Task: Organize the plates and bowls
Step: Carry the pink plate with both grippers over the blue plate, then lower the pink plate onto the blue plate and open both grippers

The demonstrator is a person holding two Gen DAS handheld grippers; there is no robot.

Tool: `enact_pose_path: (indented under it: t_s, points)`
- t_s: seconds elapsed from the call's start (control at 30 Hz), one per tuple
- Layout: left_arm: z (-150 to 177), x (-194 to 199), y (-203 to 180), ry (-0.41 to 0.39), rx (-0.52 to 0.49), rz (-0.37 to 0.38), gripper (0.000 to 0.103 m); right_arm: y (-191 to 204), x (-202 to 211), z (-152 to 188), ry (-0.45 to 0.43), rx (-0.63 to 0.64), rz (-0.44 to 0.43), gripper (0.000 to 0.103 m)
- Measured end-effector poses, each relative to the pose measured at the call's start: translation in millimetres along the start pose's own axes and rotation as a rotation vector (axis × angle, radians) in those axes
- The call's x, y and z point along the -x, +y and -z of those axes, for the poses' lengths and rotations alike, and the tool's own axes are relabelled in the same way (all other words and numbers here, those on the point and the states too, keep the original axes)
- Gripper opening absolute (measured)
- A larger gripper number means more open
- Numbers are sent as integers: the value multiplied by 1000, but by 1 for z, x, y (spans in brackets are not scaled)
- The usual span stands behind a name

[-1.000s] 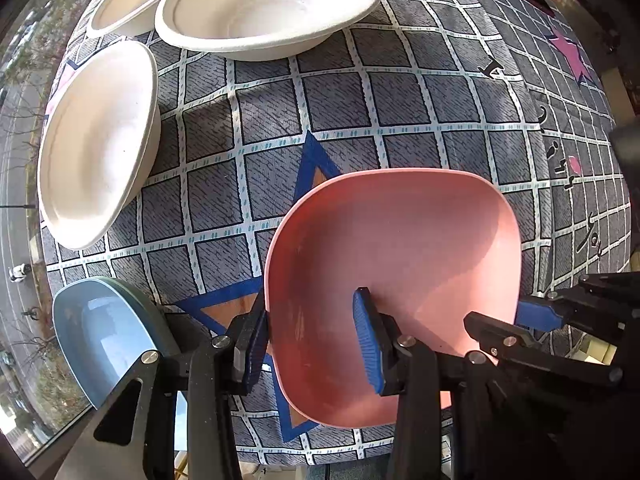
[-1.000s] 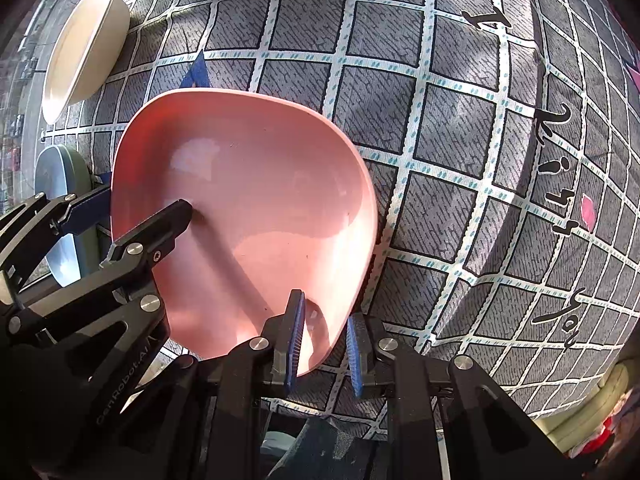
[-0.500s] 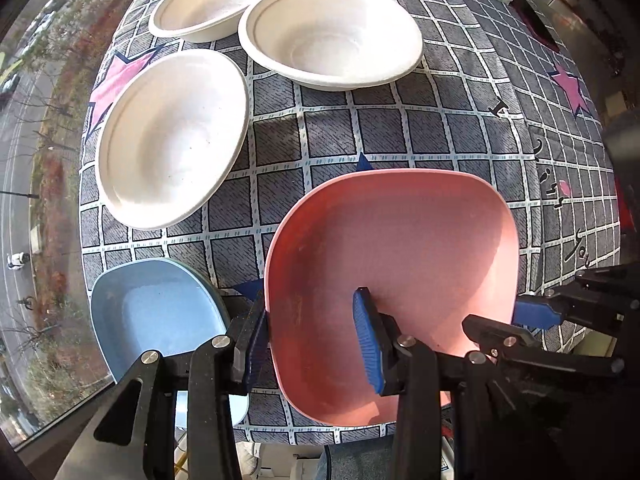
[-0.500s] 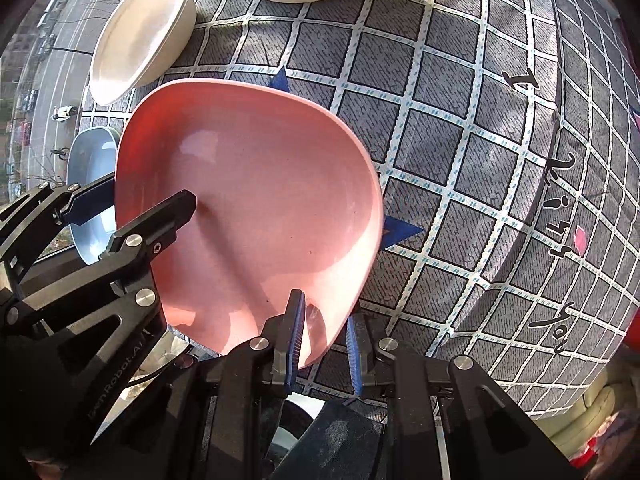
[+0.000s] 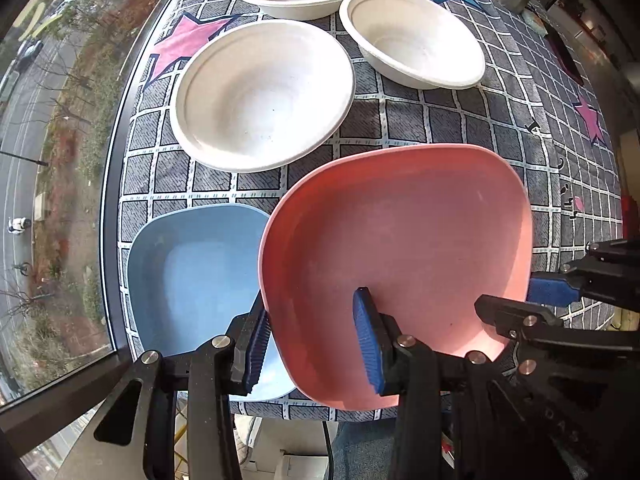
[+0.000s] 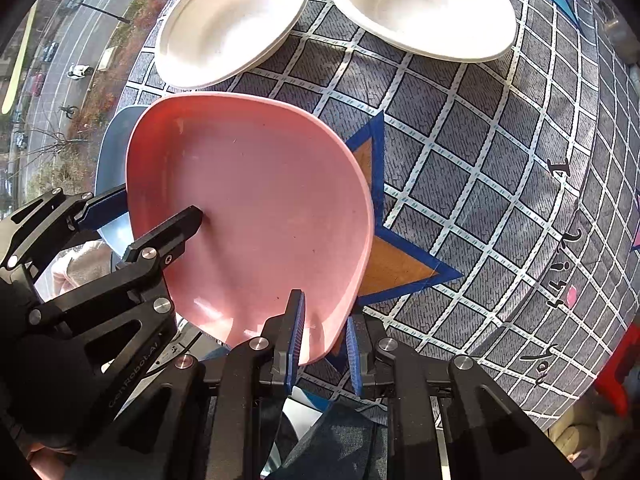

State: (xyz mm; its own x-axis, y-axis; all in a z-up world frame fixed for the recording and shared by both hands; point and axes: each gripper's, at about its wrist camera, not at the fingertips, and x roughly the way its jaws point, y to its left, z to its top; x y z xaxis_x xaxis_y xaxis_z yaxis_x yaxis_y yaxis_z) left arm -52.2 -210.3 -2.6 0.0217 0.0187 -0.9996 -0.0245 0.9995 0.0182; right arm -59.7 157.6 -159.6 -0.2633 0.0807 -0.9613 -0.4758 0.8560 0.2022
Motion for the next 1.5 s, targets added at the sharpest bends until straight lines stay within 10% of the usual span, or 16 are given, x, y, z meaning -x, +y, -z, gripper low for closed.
enact_pose_path:
  t_s: [1.3, 1.5]
  points:
    - [2, -3, 101, 3, 257, -67, 54, 88, -76, -50, 55, 100, -96, 23]
    - [8, 7, 115, -18, 328, -77, 76, 62, -57, -47, -8, 81, -122, 67]
